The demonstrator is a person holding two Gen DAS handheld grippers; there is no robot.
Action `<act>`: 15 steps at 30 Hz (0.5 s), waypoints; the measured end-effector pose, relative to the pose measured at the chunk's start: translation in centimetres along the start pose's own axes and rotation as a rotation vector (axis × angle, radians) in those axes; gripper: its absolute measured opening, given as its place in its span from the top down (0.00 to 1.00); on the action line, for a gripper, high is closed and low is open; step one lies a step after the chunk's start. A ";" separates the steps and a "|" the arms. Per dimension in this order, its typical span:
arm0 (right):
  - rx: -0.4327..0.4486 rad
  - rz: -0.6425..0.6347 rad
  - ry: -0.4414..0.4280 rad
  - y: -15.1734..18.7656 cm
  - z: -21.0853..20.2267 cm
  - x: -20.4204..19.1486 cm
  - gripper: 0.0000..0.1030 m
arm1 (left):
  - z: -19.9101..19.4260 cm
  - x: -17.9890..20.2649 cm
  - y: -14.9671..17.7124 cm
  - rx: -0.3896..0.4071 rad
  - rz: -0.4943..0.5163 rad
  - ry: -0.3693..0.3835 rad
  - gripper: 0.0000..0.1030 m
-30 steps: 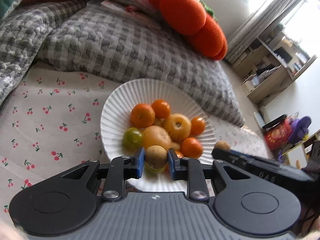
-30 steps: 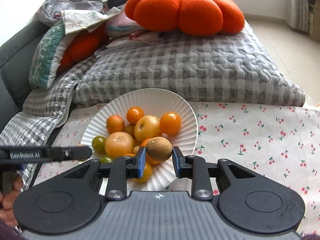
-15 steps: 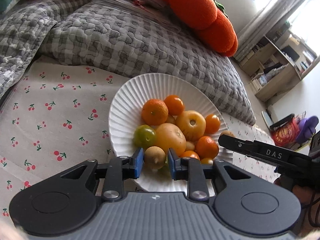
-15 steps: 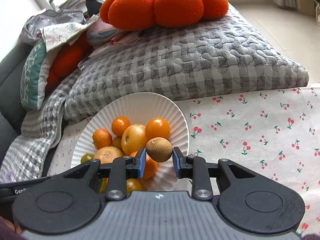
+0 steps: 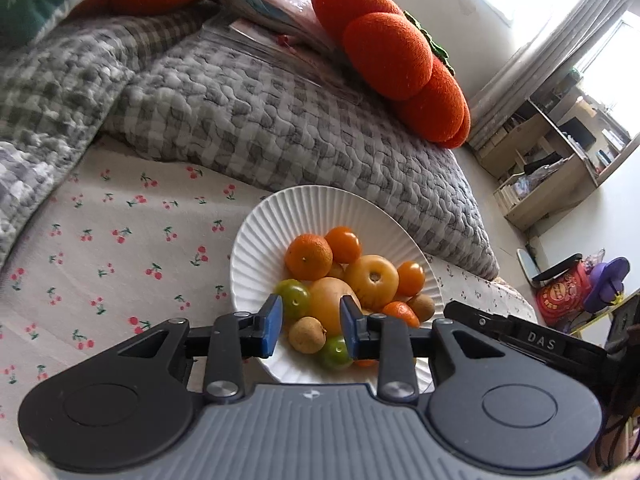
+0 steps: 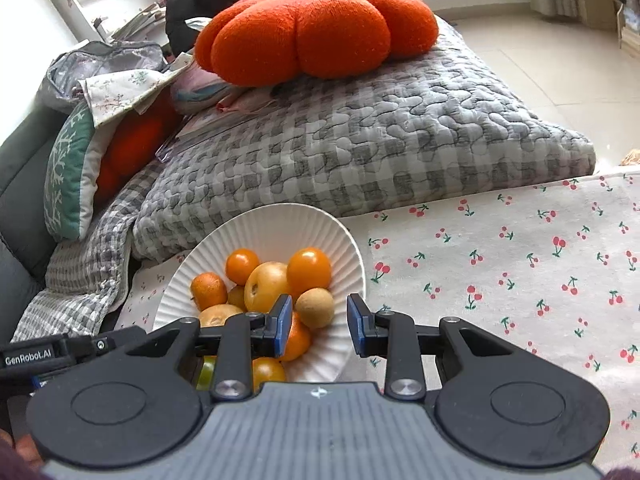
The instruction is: Organize fruits
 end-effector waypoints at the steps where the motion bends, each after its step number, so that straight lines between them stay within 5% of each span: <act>1: 0.001 -0.012 0.002 0.2 -0.2 -0.3 0.72 | -0.2 0.2 0.1 0.000 0.011 -0.016 0.73; 8: 0.018 -0.100 0.013 1.5 -3.0 -2.7 0.71 | -2.6 0.9 1.2 -0.008 0.067 -0.136 0.68; 15: 0.025 -0.157 -0.023 2.8 -6.5 -4.9 0.56 | -7.2 2.0 2.4 0.040 0.116 -0.231 0.55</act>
Point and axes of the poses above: each gripper's, at about its wrist camera, not at the fingertips, and z roughly the way its jaws point, x to its right, y to its underside, the point moved 6 cm from there along z, roughly the way its jaws point, and after that the axes turned 11 degrees about y, right-handed, at the moved point
